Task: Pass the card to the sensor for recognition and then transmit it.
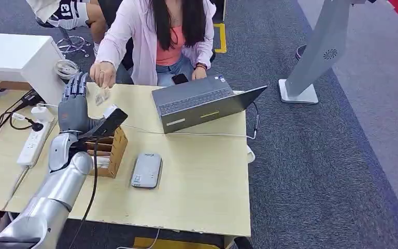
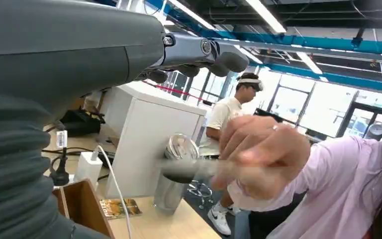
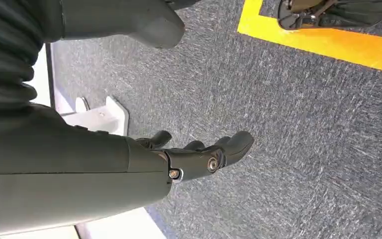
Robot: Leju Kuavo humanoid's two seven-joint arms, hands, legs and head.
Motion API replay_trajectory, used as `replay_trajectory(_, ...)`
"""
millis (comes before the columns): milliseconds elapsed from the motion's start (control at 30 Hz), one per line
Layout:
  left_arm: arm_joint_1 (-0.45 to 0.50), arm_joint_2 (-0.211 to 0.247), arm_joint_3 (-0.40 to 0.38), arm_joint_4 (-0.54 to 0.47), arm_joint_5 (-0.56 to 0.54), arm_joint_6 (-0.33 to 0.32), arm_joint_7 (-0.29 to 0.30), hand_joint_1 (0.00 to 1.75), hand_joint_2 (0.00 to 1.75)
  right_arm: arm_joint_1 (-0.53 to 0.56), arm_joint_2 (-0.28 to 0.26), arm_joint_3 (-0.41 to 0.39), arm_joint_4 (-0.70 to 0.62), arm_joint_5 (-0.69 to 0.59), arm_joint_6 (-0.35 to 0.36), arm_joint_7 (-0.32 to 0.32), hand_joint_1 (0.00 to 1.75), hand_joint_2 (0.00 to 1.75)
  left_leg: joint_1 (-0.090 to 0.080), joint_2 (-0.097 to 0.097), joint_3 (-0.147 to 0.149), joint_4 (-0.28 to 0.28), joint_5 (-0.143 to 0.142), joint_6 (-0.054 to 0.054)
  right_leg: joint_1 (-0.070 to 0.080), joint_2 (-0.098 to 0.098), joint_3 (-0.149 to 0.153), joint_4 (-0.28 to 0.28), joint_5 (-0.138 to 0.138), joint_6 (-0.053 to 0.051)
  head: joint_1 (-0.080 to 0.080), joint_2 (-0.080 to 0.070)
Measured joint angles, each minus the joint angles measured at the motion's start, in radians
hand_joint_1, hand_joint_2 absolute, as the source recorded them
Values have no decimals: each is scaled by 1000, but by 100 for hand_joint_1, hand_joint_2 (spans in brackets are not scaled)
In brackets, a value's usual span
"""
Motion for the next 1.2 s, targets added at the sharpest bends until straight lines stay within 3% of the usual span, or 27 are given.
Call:
replay_trajectory(433,-1,-3,0,3,-3,-2,3,0,175,0,0,0,0,8,1,0,0,175,0,0,0,0,0,0,0,0,0,0,0,0,0,0)
replay_trajectory(467,-1,-4,0,3,-4,-2,3,175,175,0,0,-1,0,8,1,0,0,175,0,0,0,0,0,0,0,0,0,0,0,0,0,0)
replay_trajectory(1200,-1,-13,0,5,-9,-11,3,175,175,0,0,-3,0,8,3,-2,0,175,0,0,0,0,0,0,0,0,0,0,0,0,0,0)
